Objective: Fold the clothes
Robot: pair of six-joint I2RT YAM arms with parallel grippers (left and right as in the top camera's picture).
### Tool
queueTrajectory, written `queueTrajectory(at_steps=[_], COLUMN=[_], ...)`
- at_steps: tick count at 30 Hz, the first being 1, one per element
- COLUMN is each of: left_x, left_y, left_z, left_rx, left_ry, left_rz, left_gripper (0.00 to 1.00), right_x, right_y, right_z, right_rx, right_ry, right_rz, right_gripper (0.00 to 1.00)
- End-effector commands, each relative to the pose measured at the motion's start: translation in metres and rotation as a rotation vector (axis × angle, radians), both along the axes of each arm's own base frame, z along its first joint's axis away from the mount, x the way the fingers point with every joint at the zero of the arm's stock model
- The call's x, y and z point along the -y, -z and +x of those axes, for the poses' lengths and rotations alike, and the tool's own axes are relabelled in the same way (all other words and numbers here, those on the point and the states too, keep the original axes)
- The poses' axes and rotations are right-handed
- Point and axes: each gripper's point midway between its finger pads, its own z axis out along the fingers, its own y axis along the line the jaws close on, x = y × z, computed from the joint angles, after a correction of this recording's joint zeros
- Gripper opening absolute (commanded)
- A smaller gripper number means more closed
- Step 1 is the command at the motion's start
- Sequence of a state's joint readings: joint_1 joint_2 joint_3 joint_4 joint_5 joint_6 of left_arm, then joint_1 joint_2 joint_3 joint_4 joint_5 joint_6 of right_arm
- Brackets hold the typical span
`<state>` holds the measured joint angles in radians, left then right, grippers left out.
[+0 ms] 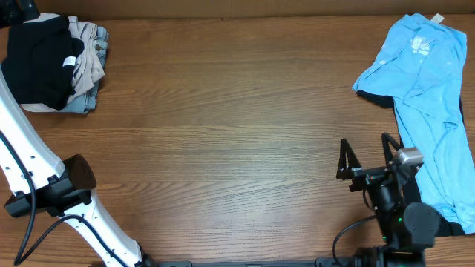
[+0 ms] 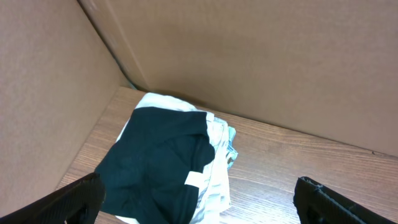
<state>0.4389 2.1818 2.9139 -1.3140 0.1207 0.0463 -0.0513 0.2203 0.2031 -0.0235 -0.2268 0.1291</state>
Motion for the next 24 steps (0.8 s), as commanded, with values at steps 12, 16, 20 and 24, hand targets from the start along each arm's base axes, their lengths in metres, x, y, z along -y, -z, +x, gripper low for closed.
queueTrajectory(at_steps=[12,16,20,24], left_x=[0.000,0.000,0.000,0.000], left_y=[-0.005,-0.005,-0.005,-0.005], left_z=[-0.002,-0.002,-0.002,-0.002], left_rx=[0.015,0.016,0.015,0.015], left_ry=[-0.002,-0.002,-0.002,-0.002], left_rz=[-0.007,-0.007,-0.007,-0.007], left_gripper=[1.00,1.00,1.00,1.00], right_x=[0.005,0.002,0.004,0.004], right_y=[0.048,0.056,0.057,0.057], right_z=[-0.006,-0.006,-0.006,-0.006], right_rx=[0.013,-0.020,-0.022,-0.023], right_ry=[0.053,0.039,0.045,0.045], right_rz=[0.003,0.002,0.002,0.001], right_gripper=[1.00,1.00,1.00,1.00])
